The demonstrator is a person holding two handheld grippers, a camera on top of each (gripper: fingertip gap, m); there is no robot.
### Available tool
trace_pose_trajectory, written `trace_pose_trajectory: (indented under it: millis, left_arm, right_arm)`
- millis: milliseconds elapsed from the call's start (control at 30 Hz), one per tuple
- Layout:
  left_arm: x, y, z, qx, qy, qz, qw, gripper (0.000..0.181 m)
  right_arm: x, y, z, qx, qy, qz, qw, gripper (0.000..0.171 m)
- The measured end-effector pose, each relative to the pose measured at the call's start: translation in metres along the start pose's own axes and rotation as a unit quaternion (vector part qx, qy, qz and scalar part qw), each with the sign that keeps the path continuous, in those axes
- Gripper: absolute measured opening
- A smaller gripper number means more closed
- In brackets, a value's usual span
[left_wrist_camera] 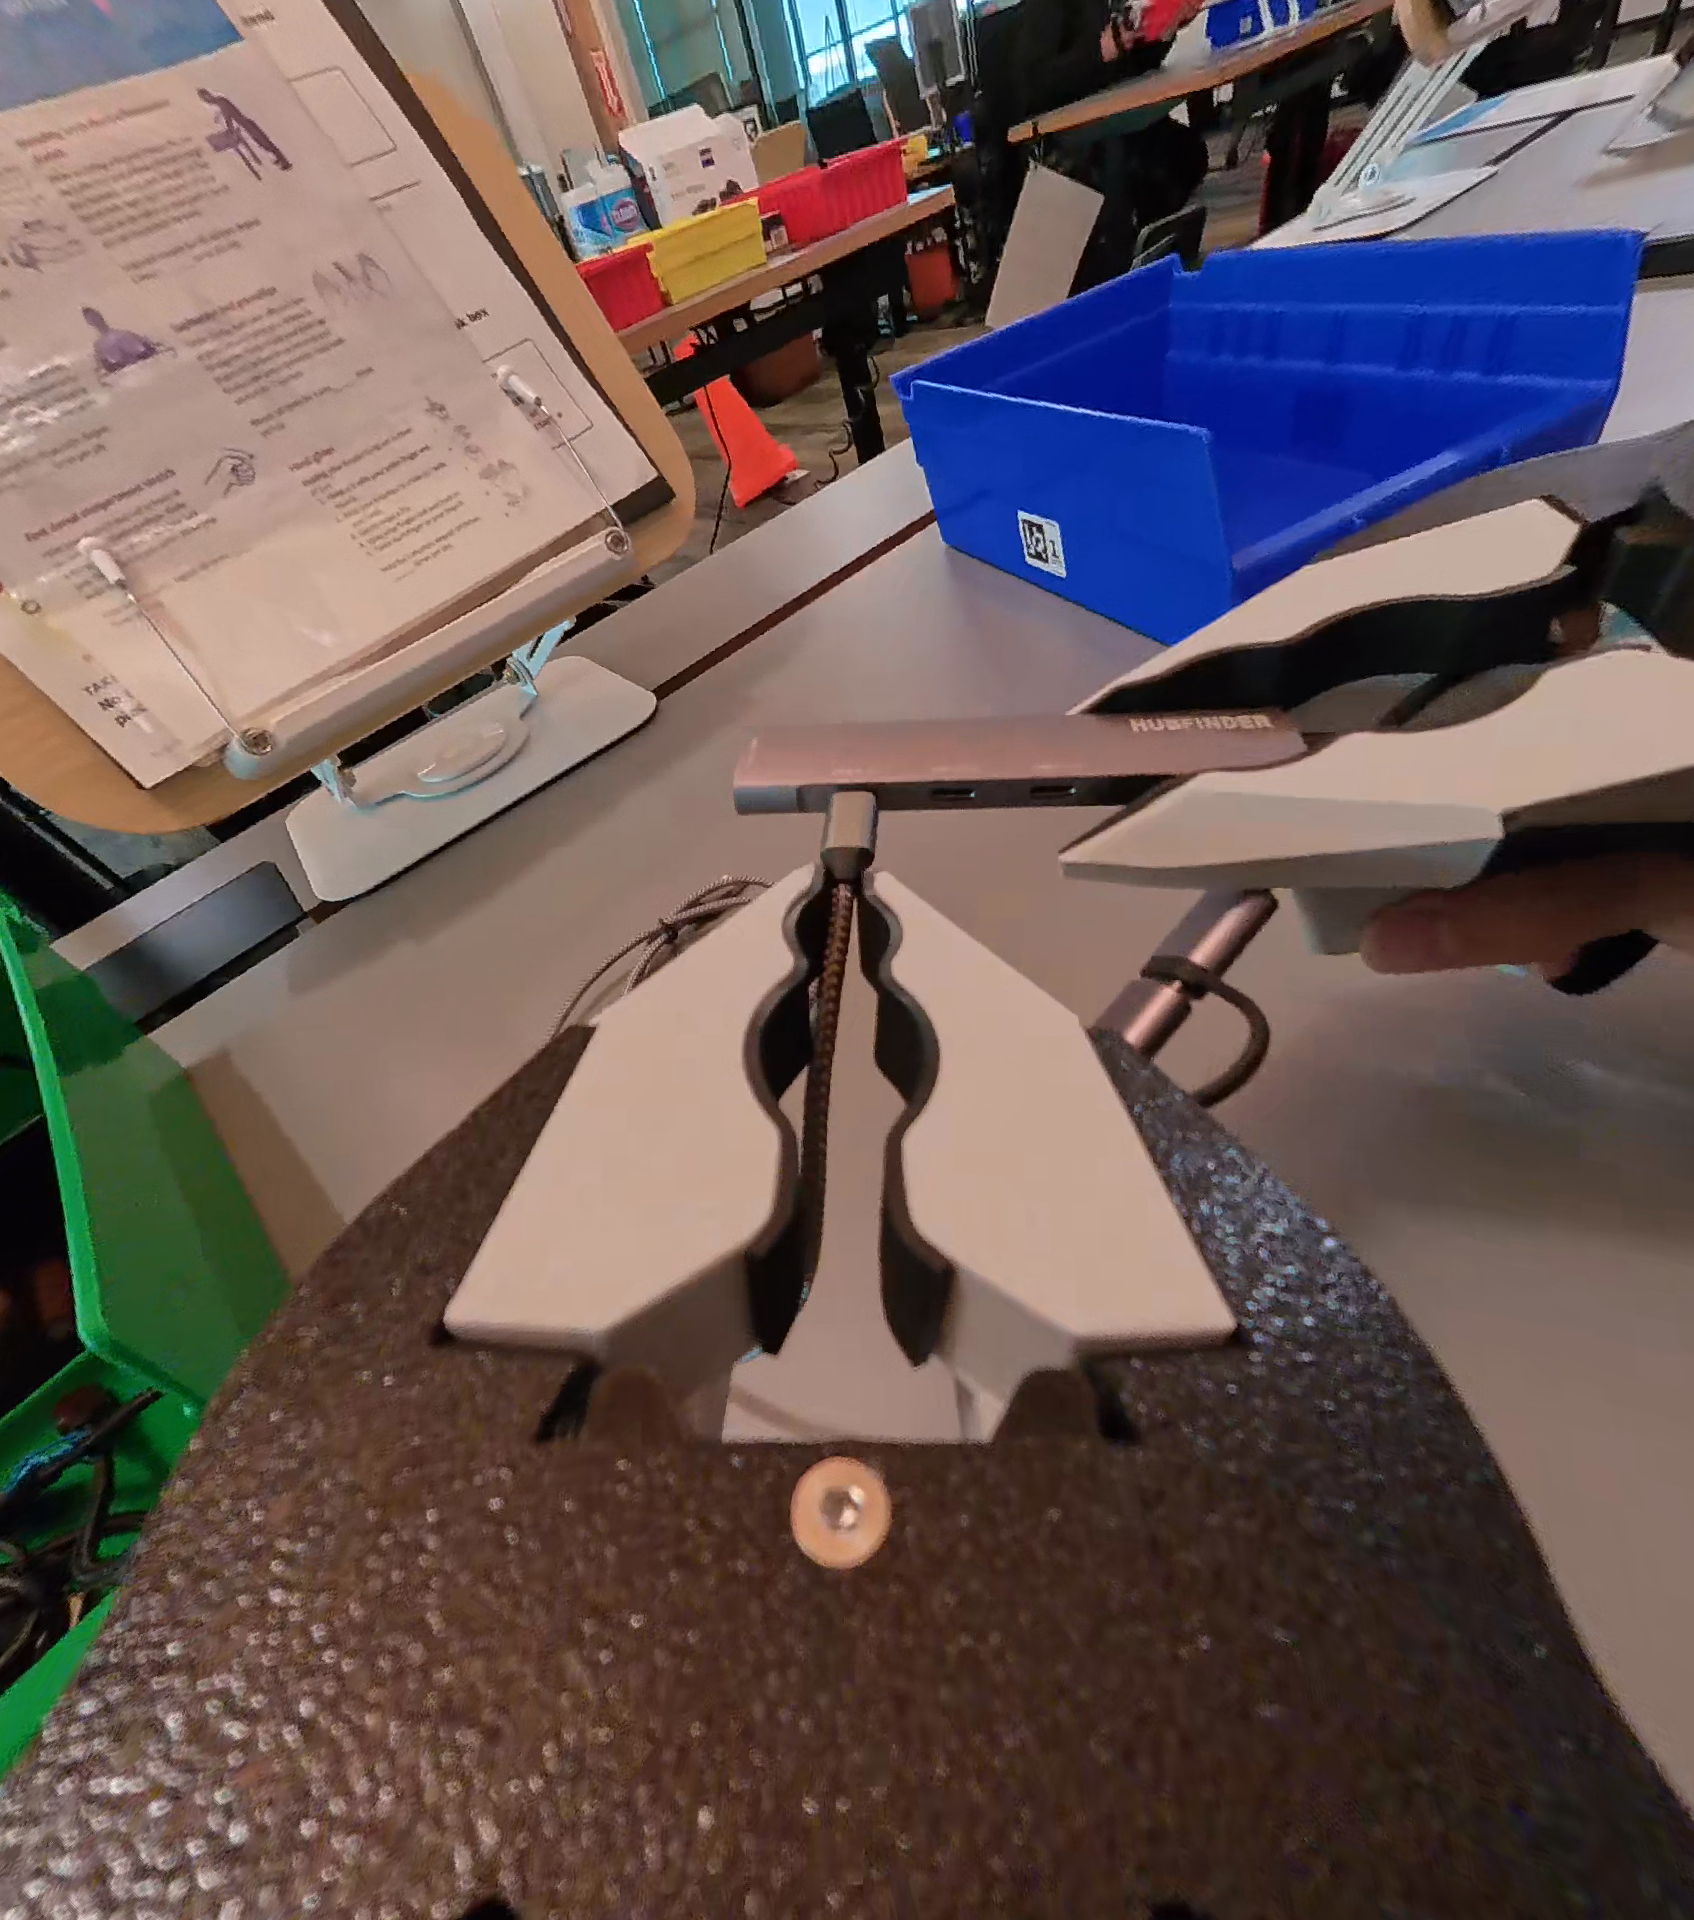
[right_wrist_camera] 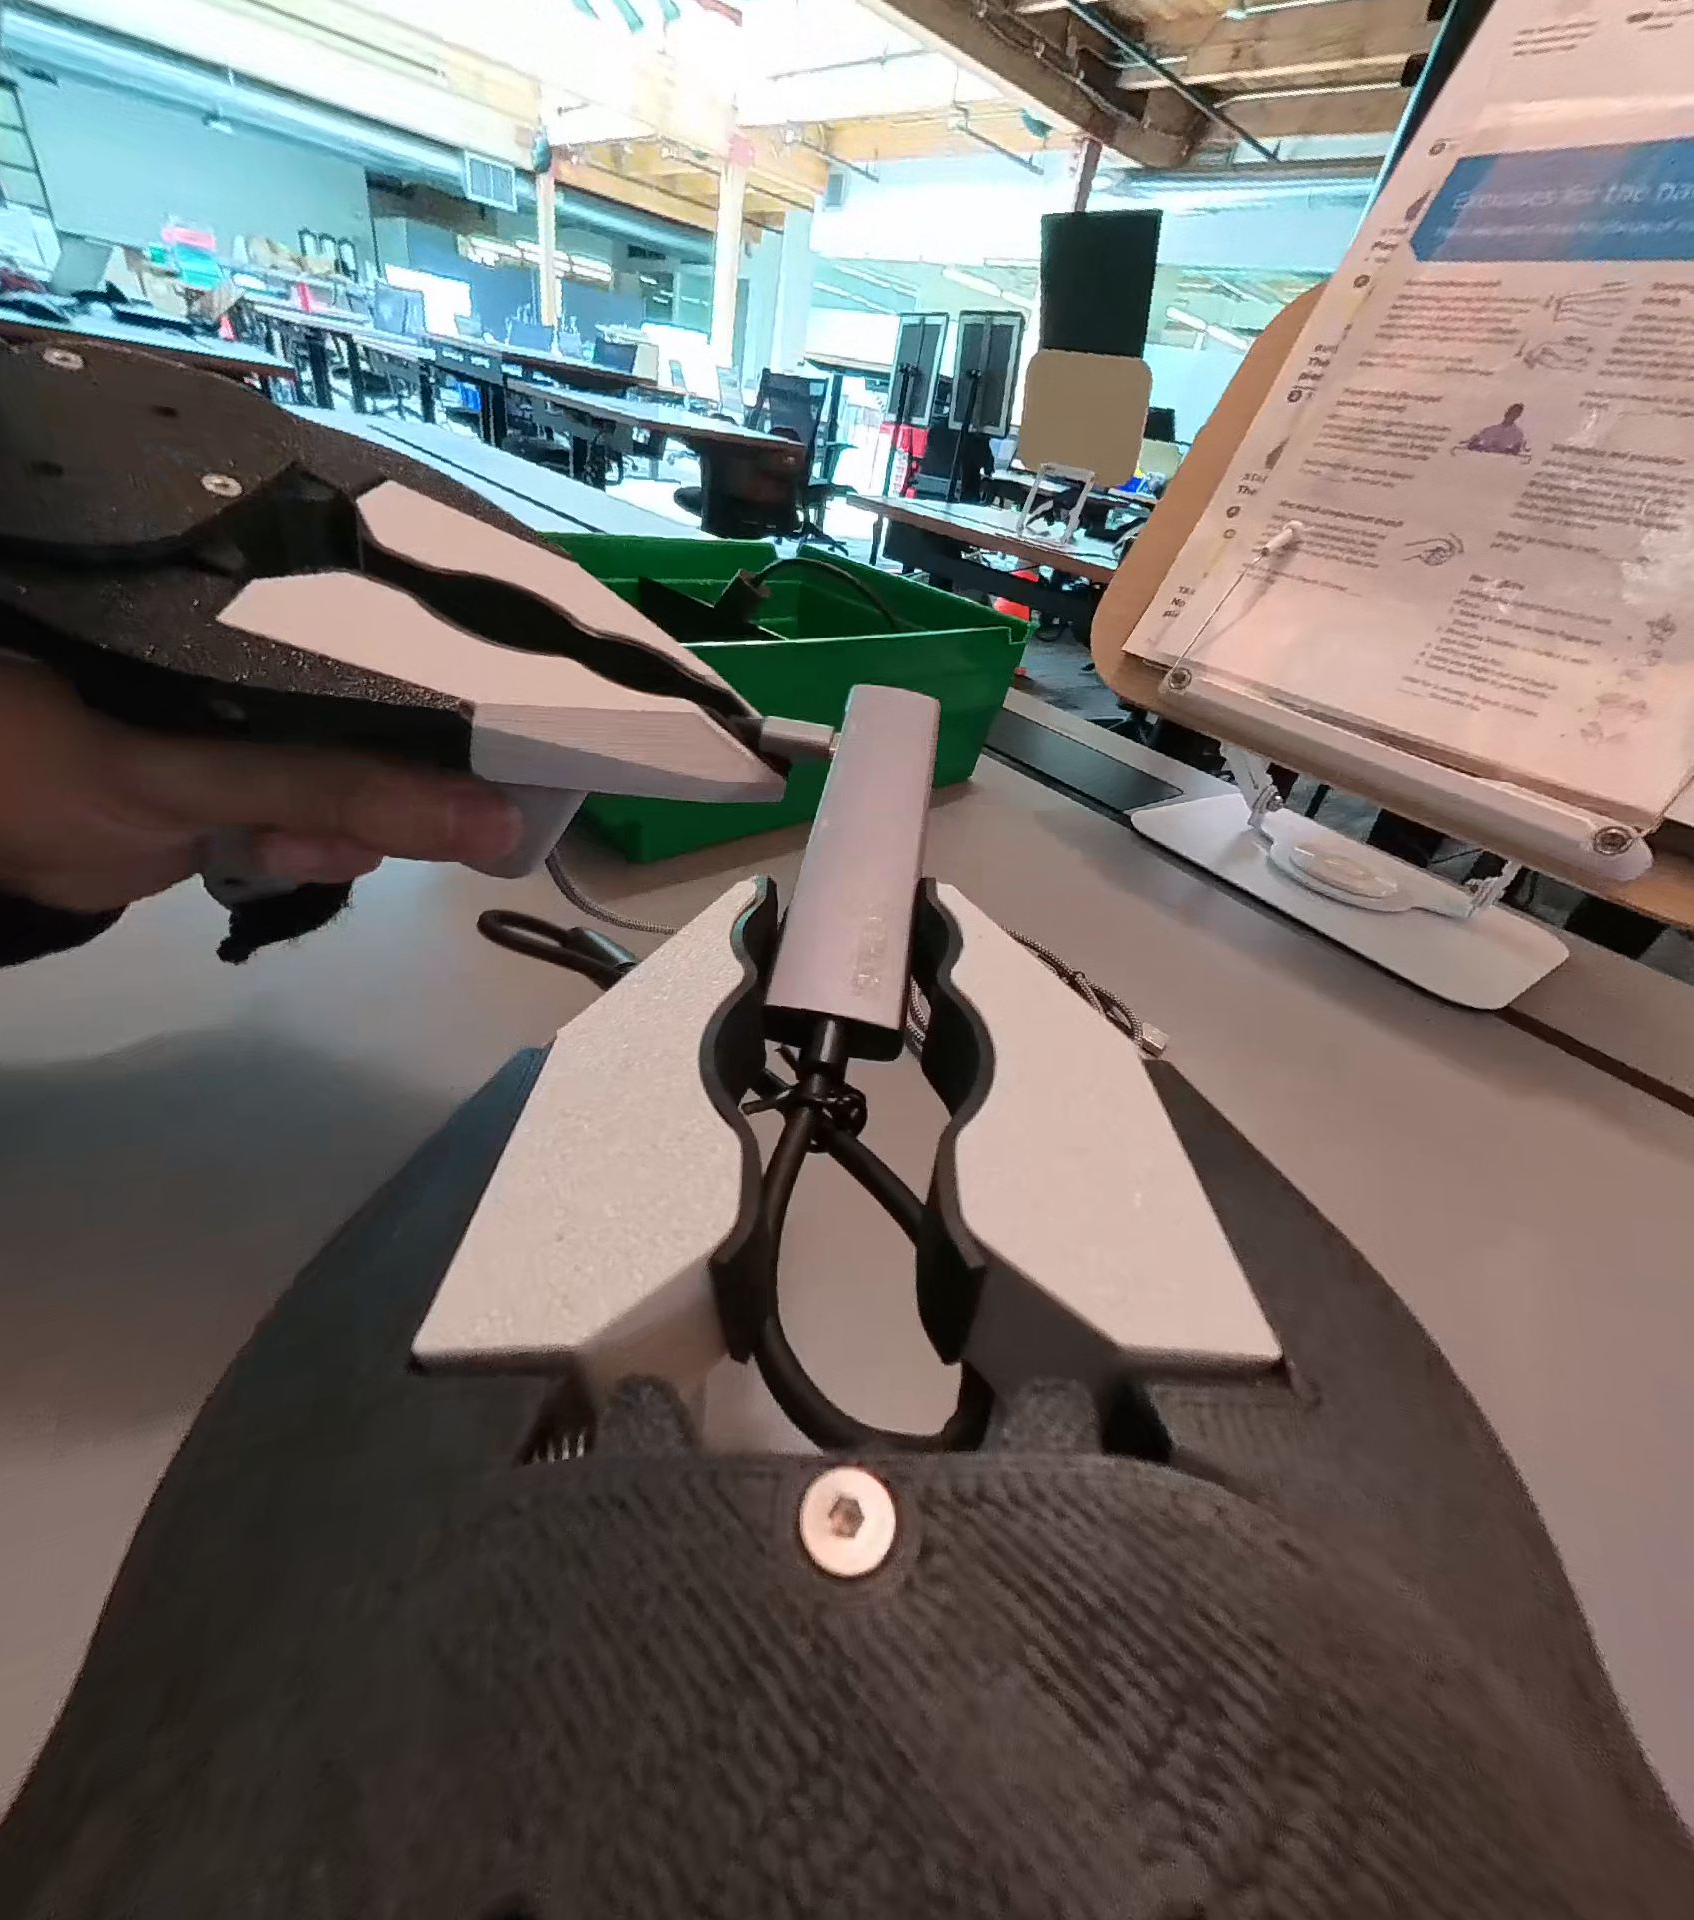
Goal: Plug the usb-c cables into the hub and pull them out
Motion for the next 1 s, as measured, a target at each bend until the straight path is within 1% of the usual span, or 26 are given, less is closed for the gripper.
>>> trace_pose_trajectory:
  millis: [100, 200, 300, 333, 367, 400, 467, 533, 600, 633, 667, 700, 733, 767, 800, 833, 900, 933, 1000]
  left_arm:
    - [-0.001, 0.0, -0.002, -0.017, -0.013, 0.003, 1.0, 0.002]
    - [-0.003, -0.001, -0.006, -0.003, -0.018, -0.008, 1.0, 0.002]
    - [-0.007, 0.0, -0.007, 0.023, -0.019, -0.019, 0.999, 0.004]
    - [-0.007, 0.001, -0.004, 0.029, -0.016, -0.032, 0.999, 0.009]
    - [-0.004, 0.0, -0.001, 0.036, -0.012, -0.041, 0.998, 0.02]
    - [0.0, -0.006, 0.003, 0.046, -0.006, -0.038, 0.998, 0.026]
    - [0.013, -0.028, 0.013, 0.077, 0.017, -0.025, 0.997, 0.027]
    - [0.03, -0.063, 0.016, 0.113, 0.019, 0.006, 0.993, 0.026]
    - [0.046, -0.1, 0.006, 0.105, -0.025, 0.034, 0.994, 0.025]
    - [0.053, -0.118, -0.006, 0.102, -0.066, 0.054, 0.991, 0.026]
    - [0.059, -0.135, -0.02, 0.12, -0.114, 0.078, 0.983, 0.03]
    - [0.064, -0.148, -0.035, 0.158, -0.153, 0.098, 0.971, 0.035]
    - [0.065, -0.158, -0.047, 0.205, -0.169, 0.11, 0.958, 0.035]
    - [0.063, -0.162, -0.056, 0.247, -0.161, 0.111, 0.949, 0.035]
    - [0.058, -0.162, -0.062, 0.275, -0.147, 0.095, 0.946, 0.035]
    - [0.051, -0.158, -0.067, 0.281, -0.144, 0.063, 0.947, 0.035]
    - [0.041, -0.143, -0.073, 0.24, -0.165, -0.007, 0.957, 0.035]
    - [0.039, -0.137, -0.076, 0.207, -0.182, -0.018, 0.961, 0.035]
    - [0.035, -0.132, -0.081, 0.142, -0.206, -0.006, 0.968, 0.034]
  right_arm:
    - [-0.002, -0.003, -0.002, 0.028, -0.011, -0.006, 1.0, 0.026]
    - [-0.001, -0.002, -0.003, 0.034, -0.014, -0.003, 0.999, 0.026]
    - [-0.001, 0.003, -0.003, 0.032, -0.005, -0.02, 0.999, 0.024]
    - [0.001, 0.008, -0.004, 0.034, -0.002, -0.043, 0.999, 0.023]
    - [0.004, 0.015, -0.005, 0.033, 0.004, -0.076, 0.997, 0.023]
    - [0.008, 0.022, -0.006, 0.028, 0.009, -0.095, 0.995, 0.023]
    - [0.016, 0.031, -0.008, 0.005, 0.034, -0.095, 0.995, 0.023]
    - [0.022, 0.039, -0.01, -0.022, 0.065, -0.105, 0.992, 0.023]
    - [0.025, 0.044, -0.012, -0.043, 0.077, -0.109, 0.99, 0.023]
    - [0.025, 0.043, -0.011, -0.04, 0.084, -0.107, 0.99, 0.023]
    - [0.026, 0.041, -0.01, -0.029, 0.09, -0.105, 0.99, 0.023]
    - [0.025, 0.039, -0.009, -0.019, 0.092, -0.104, 0.99, 0.023]
    - [0.023, 0.037, -0.009, -0.011, 0.088, -0.1, 0.991, 0.023]
    - [0.021, 0.035, -0.01, -0.003, 0.08, -0.093, 0.992, 0.023]
    - [0.019, 0.033, -0.01, 0.005, 0.075, -0.089, 0.993, 0.023]
    - [0.018, 0.031, -0.01, 0.013, 0.073, -0.089, 0.993, 0.023]
    - [0.017, 0.029, -0.01, 0.022, 0.07, -0.082, 0.994, 0.023]
    - [0.017, 0.029, -0.01, 0.023, 0.07, -0.08, 0.994, 0.023]
    - [0.018, 0.029, -0.01, 0.02, 0.071, -0.08, 0.994, 0.023]
Point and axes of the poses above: each gripper's, where its closed fingertips meet, x back along the fingers, z out of its top, y = z × x across the jaws, the point moved 7 cm from there along x, back along the fingers, and after that the axes turned 4 degrees about z, right-handed, at the moved point
